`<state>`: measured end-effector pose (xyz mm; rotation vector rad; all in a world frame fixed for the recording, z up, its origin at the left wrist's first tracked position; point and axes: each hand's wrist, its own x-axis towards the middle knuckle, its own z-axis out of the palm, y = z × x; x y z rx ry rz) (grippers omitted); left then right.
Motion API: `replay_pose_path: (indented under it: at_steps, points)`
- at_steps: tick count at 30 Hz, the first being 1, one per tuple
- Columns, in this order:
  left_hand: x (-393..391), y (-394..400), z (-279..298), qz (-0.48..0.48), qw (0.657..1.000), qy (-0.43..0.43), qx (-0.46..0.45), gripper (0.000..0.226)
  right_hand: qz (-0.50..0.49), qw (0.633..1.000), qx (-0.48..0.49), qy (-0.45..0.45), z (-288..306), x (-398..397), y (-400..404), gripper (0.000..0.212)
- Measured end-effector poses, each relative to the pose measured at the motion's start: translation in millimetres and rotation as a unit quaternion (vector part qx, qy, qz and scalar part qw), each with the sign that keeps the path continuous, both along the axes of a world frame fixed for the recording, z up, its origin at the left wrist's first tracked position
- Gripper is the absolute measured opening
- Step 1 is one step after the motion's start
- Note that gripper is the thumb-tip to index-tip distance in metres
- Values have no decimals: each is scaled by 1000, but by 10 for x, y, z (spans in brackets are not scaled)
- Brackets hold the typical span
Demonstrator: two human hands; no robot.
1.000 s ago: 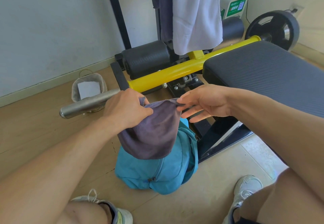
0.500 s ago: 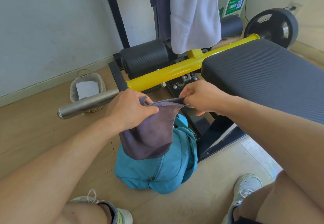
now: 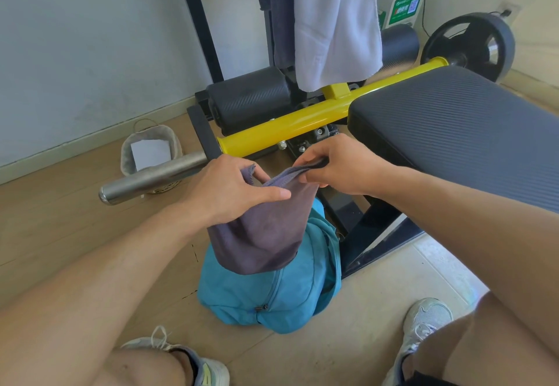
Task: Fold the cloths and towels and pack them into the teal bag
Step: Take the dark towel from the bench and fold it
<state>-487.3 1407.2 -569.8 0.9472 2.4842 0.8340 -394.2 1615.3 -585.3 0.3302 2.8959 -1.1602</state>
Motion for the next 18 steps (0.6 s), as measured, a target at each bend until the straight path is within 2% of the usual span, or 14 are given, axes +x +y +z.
replay_pose_path:
  at_steps: [2,4,12,15,18]
  points:
    - [5,-11,33,-15,1000,-12,-14,59,-21,1000,-10,-9,10,1,36,11]
    - [-5,-20,51,-17,1000,-19,-17,64,-44,999,-13,-20,6,7,75,5]
    - [-88,-36,-14,56,994,-48,80,24,-99,994,13,-33,57,4,106,22]
    - [-170,-62,-69,130,977,-80,149,14,-89,995,7,-51,65,10,108,23]
    - [-288,-106,-127,194,963,-84,167,11,-77,994,-4,-77,59,29,113,25]
